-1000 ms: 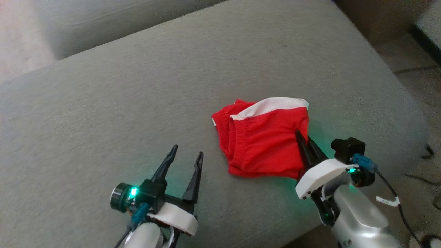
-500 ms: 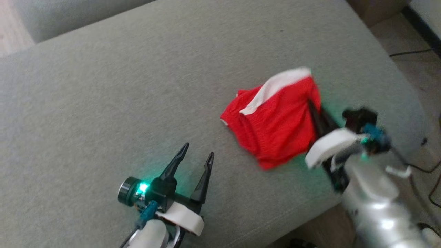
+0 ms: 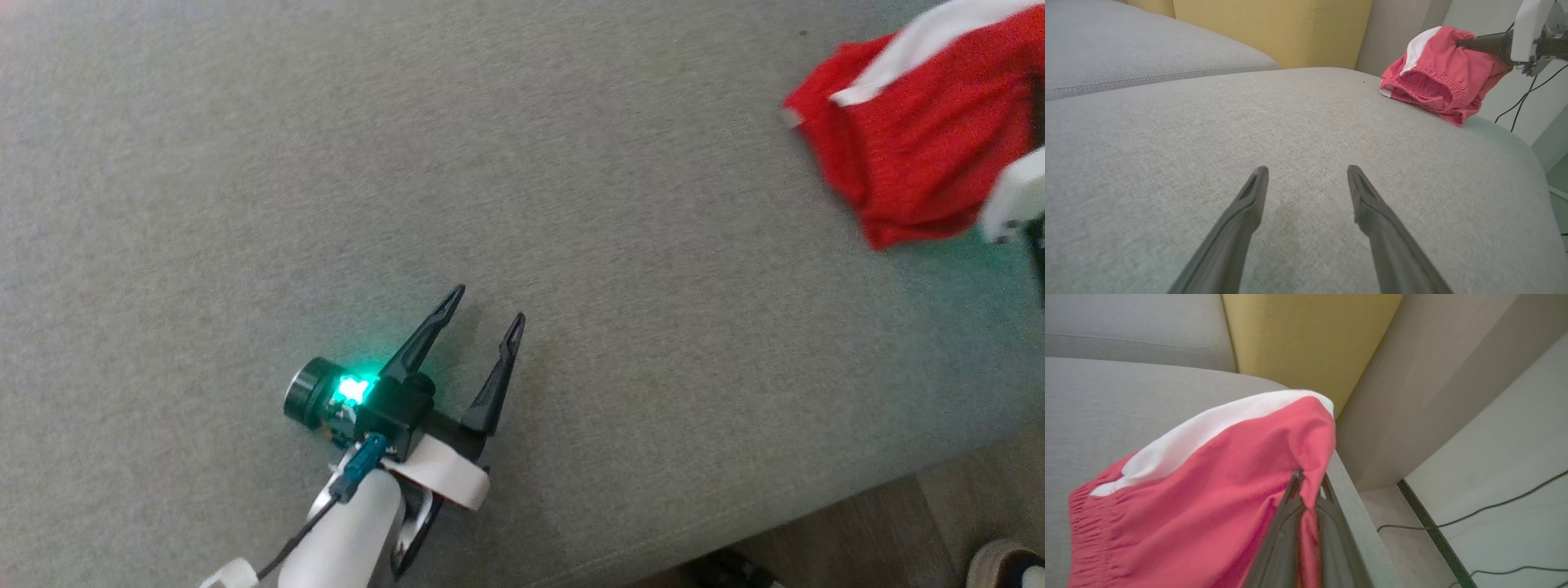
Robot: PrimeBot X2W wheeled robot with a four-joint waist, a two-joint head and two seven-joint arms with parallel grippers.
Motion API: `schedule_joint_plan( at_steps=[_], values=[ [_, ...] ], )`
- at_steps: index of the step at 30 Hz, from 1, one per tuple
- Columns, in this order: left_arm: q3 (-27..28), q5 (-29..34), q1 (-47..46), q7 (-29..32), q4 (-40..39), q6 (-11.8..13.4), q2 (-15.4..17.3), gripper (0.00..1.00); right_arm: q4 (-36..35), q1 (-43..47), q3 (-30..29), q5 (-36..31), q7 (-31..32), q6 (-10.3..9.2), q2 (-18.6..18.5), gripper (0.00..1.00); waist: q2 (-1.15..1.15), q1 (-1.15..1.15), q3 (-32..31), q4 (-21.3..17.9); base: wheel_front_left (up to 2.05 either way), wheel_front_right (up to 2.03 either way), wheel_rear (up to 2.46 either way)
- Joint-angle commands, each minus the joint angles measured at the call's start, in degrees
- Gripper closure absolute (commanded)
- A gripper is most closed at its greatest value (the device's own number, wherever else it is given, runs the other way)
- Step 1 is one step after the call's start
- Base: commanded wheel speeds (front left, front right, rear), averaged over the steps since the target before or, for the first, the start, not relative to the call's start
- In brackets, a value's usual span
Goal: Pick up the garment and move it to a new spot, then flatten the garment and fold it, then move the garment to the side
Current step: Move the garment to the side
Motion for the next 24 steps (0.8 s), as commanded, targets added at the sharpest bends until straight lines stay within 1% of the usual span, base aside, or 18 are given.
schedule_joint_plan(
  at_steps=[1, 2, 4, 5, 6, 8, 10, 12, 14, 18, 21, 24],
  values=[
    [1.42, 0.49, -1.99, -0.54, -1.65, -0.42, 0.06, 0.00, -0.34, -1.21, -2.19, -2.17, -0.10, -0.04, -2.46, 1.00, 0.00, -0.01, 1.74, 1.80, 0.00, 0.00, 0.00],
    [1.34, 0.60, -2.31, -0.54, -1.62, -0.50, 0.06, 0.00, -0.08, -1.59, -3.78, -3.46, -0.15, -0.04, -3.05, 1.00, 0.00, -0.01, 1.97, 2.02, 0.00, 0.00, 0.00],
    [1.45, 0.65, -2.74, -0.54, -1.57, -0.43, 0.06, 0.00, -0.07, -2.09, -7.22, -5.67, -0.37, -0.04, -3.48, 0.00, 0.00, -0.01, 2.27, 2.25, 0.00, 0.00, 0.00],
    [1.51, 0.63, -2.85, -0.54, -1.49, -0.36, 0.06, 0.00, -0.27, -2.27, -9.00, -6.49, -0.57, -0.04, -3.30, 0.00, 0.00, -0.01, 2.37, 2.30, 0.00, 0.00, 0.00],
    [1.51, 0.63, -2.85, -0.54, -1.49, -0.36, 0.06, 0.00, -0.27, -2.27, -9.00, -6.49, -0.57, -0.04, -3.30, 0.00, 0.00, -0.01, 2.37, 2.30, 0.00, 0.00, 0.00],
    [1.72, 0.50, -3.05, -0.54, -1.32, -0.18, 0.06, 0.00, -1.11, -2.68, -11.94, -7.95, -1.06, -0.04, -2.32, 0.00, 0.00, -0.01, 2.38, 2.31, 0.00, 0.00, 0.00],
    [2.03, 0.33, -3.13, -0.54, -1.10, 0.15, 0.06, 0.00, -2.49, -2.95, -13.65, -9.30, -1.56, -0.04, -0.62, 0.00, 0.00, -0.01, 2.12, 2.24, 0.00, 0.00, 0.00],
    [2.59, 0.13, -3.04, -0.54, -0.83, 0.64, 0.06, 0.00, -4.19, -3.19, -14.51, -9.64, -1.83, -0.04, 1.87, 0.00, 0.00, -0.01, 1.50, 2.22, 0.00, 0.00, 0.00],
    [3.02, 0.43, -2.84, -0.54, -0.63, 1.14, 0.06, 0.00, -7.68, -2.63, -14.17, -9.08, -1.88, -0.04, 4.50, 0.00, 0.00, -0.01, 0.70, 2.43, 0.00, 0.00, 0.00],
    [4.15, -0.13, -2.18, -0.54, -0.94, 2.37, 0.06, 0.00, -14.76, 1.27, -11.37, -6.04, -1.91, -0.04, 9.53, 0.00, 0.00, -0.01, -1.18, 3.68, 0.00, 0.00, 0.00],
    [5.01, -0.68, -1.55, -0.54, -1.14, 3.22, 0.06, 0.00, -19.45, 5.36, -8.23, -2.73, -1.91, -0.04, 12.50, 0.00, 0.00, -0.01, -2.70, 5.23, 0.00, 0.00, 0.00],
    [6.26, -1.18, -0.73, -0.54, -1.37, 4.25, 0.06, 0.00, -23.67, 10.04, -4.77, 0.73, -1.92, -0.04, 14.64, 0.00, 0.00, -0.01, -4.23, 7.11, 0.00, 0.00, 0.00]
  ],
)
